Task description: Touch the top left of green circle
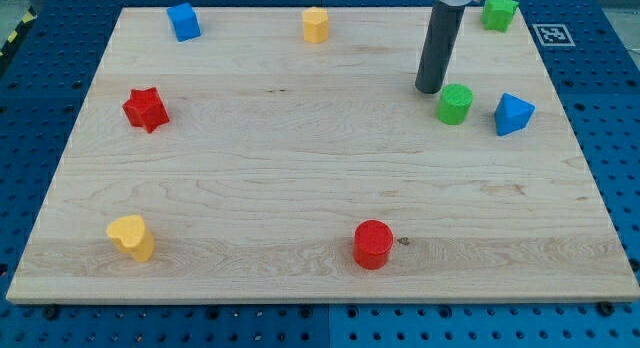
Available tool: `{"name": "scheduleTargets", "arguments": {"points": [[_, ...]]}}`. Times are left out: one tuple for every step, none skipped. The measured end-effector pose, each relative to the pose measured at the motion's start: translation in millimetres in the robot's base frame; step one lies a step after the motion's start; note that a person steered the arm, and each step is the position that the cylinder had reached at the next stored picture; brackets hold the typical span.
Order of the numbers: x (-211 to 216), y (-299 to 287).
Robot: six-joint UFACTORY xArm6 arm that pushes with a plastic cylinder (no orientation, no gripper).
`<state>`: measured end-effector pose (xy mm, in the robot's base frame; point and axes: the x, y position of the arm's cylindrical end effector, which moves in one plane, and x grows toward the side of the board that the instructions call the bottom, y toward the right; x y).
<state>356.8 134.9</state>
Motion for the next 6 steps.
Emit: {"name": "scheduleTargets", "arguments": {"points": [[-0.7,0.0],[-2.3,13.3],[-1.8,14.1],[13.8,16.6],[17.1,17.4],[17.1,-6.0]]}}
